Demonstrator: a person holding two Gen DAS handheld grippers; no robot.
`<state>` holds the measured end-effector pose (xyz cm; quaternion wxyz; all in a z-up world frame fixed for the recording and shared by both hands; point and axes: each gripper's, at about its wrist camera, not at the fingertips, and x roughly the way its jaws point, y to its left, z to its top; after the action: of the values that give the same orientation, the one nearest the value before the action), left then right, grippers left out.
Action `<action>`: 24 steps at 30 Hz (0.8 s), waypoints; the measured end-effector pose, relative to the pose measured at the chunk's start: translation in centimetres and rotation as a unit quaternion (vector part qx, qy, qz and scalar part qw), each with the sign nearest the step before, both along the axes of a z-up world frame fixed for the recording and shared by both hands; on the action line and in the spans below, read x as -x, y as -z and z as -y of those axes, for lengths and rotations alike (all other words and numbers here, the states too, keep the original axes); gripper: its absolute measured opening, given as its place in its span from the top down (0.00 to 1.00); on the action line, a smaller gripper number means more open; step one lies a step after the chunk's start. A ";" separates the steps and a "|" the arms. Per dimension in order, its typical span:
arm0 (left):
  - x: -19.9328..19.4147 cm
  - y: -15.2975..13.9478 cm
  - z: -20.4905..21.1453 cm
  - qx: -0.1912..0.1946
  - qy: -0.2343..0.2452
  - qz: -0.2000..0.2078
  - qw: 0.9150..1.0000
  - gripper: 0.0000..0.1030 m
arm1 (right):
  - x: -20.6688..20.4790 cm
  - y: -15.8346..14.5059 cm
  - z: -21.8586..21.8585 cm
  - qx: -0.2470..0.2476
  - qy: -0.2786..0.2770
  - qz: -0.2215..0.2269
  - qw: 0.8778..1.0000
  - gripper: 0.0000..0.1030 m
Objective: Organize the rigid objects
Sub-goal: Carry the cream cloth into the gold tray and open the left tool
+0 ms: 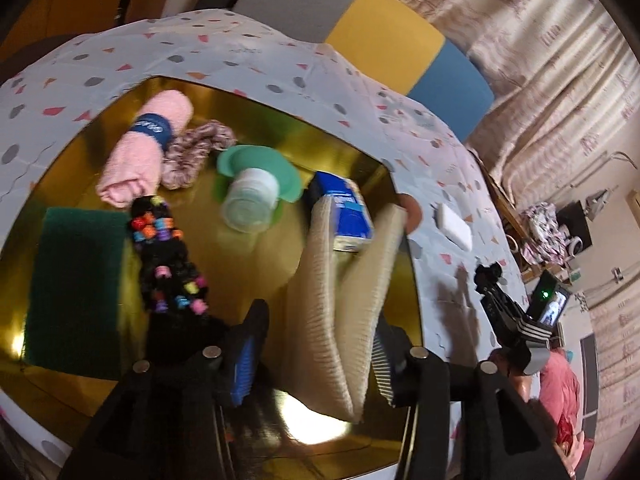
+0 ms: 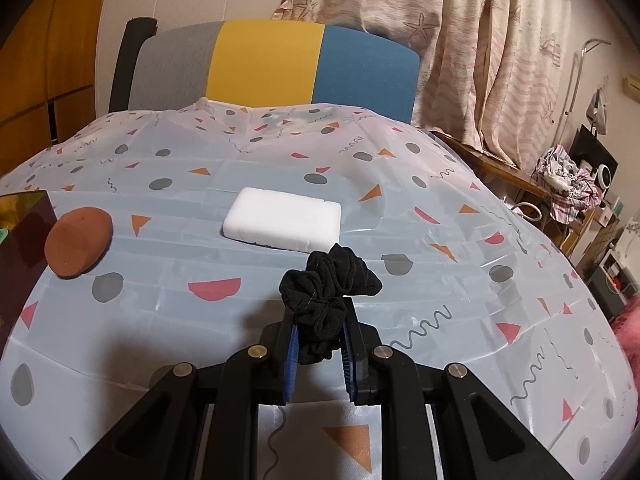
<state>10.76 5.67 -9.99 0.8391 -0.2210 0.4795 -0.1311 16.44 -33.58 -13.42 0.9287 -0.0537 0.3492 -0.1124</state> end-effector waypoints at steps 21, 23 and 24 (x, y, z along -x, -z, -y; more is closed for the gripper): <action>1.7 -3.2 -4.0 -0.021 -0.048 0.078 0.996 0.51 | 1.7 -1.8 -0.6 -0.079 -0.039 -0.003 0.996 0.82; 2.1 -3.1 -3.7 -0.023 -0.040 0.080 0.996 0.51 | 2.6 -2.3 -1.6 -0.083 -0.058 -0.001 0.995 0.82; 2.3 -3.0 -3.5 -0.024 -0.033 0.081 0.996 0.51 | 3.1 -2.7 -2.3 -0.085 -0.070 0.001 0.994 0.82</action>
<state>8.45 9.20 -7.01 0.8839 -0.2054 0.4057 -0.1094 13.38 -31.29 -10.69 0.9357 0.0015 0.3522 -0.0173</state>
